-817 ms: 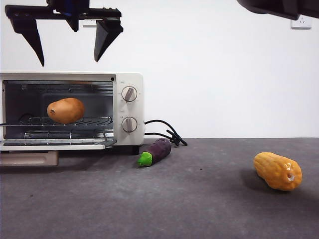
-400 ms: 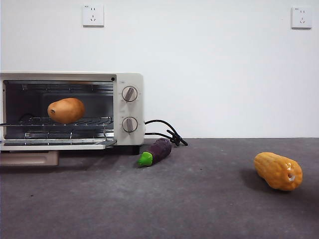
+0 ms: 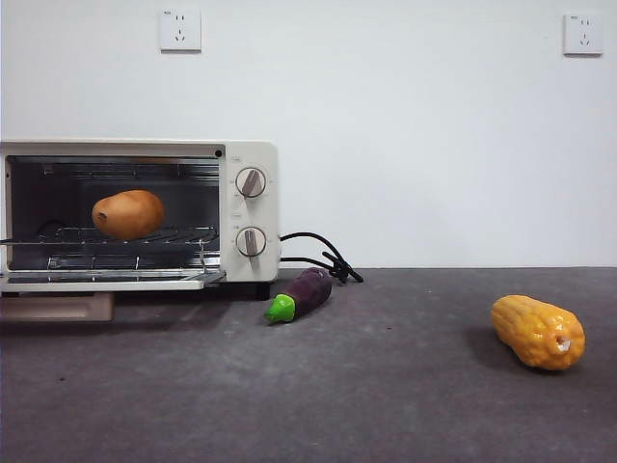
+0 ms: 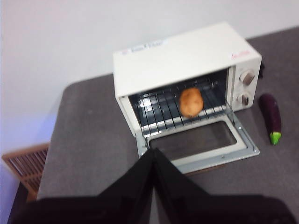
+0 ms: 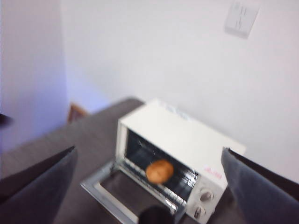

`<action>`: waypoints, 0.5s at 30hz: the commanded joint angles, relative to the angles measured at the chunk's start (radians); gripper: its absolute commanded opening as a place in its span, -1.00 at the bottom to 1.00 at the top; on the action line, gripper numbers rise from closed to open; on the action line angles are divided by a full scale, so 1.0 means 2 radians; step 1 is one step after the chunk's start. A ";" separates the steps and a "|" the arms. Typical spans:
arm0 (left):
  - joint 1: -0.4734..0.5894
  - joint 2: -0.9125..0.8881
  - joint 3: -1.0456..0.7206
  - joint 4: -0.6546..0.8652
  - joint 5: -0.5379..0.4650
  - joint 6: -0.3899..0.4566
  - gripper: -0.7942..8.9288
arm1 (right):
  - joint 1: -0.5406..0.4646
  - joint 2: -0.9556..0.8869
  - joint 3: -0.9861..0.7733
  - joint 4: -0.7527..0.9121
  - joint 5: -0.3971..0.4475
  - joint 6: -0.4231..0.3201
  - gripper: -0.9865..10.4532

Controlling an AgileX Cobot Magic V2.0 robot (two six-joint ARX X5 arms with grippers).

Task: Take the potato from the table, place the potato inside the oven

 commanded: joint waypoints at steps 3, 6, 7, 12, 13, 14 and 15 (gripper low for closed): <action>-0.002 0.046 -0.001 0.003 0.002 -0.006 -0.85 | 0.056 -0.029 0.027 -0.011 0.102 -0.022 0.57; -0.002 0.077 -0.001 0.003 0.002 -0.006 -0.85 | 0.095 -0.053 0.006 -0.011 0.196 -0.039 0.56; -0.002 0.089 -0.001 0.003 0.002 -0.006 -0.85 | 0.108 -0.059 -0.003 -0.011 0.227 -0.045 0.56; 0.000 0.150 -0.001 0.004 0.012 -0.006 -0.85 | 0.153 -0.088 -0.043 -0.010 0.323 -0.077 0.35; 0.002 0.162 -0.001 0.007 0.022 -0.005 -0.85 | 0.161 -0.092 -0.050 -0.011 0.341 -0.077 0.08; 0.005 0.170 -0.001 0.013 0.031 -0.002 -0.85 | 0.168 -0.095 -0.054 -0.011 0.362 -0.077 -0.18; 0.009 0.179 -0.001 0.022 0.040 -0.001 -0.85 | 0.176 -0.099 -0.058 -0.010 0.393 -0.078 -0.48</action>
